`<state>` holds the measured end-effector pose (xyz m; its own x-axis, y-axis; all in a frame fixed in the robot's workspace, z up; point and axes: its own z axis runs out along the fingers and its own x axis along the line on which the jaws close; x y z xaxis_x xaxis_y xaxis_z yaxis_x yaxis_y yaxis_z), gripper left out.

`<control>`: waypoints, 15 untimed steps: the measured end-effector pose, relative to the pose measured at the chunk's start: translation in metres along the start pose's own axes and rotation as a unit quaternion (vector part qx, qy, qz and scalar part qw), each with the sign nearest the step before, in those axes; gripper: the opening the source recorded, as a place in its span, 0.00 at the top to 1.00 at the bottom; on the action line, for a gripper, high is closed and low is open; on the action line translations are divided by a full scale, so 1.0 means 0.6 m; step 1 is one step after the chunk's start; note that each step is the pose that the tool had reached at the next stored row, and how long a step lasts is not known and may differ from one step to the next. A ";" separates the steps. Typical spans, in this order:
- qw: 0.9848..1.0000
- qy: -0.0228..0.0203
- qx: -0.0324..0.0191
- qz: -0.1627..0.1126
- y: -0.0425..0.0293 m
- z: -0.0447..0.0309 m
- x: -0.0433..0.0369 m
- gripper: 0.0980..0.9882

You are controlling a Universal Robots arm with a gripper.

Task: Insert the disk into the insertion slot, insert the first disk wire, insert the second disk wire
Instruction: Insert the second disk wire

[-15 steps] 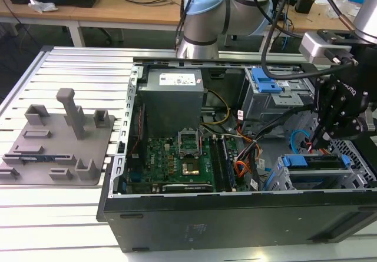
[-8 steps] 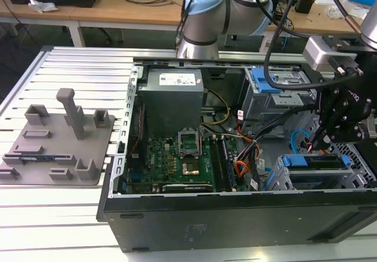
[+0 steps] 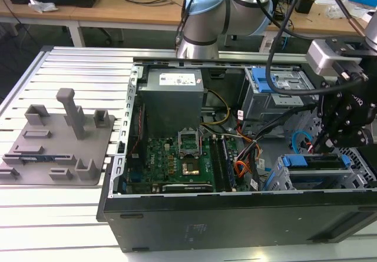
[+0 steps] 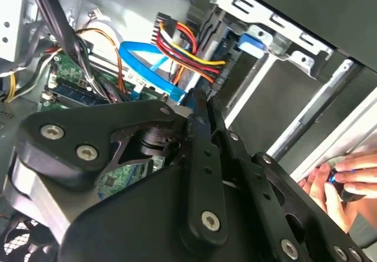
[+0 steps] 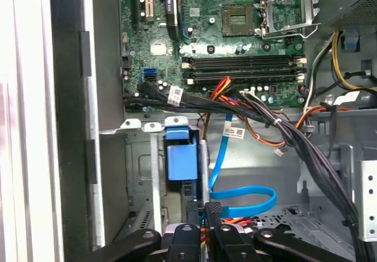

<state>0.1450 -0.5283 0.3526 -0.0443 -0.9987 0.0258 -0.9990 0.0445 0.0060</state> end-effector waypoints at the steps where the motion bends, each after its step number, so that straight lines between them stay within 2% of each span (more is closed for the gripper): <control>1: 1.000 0.000 0.000 0.000 0.000 0.000 0.001 0.93; 15: 1.000 0.000 0.000 0.000 -0.004 0.003 0.001 0.93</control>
<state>0.1473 -0.5290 0.3510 -0.0444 -0.9987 0.0256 -0.9990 0.0446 0.0060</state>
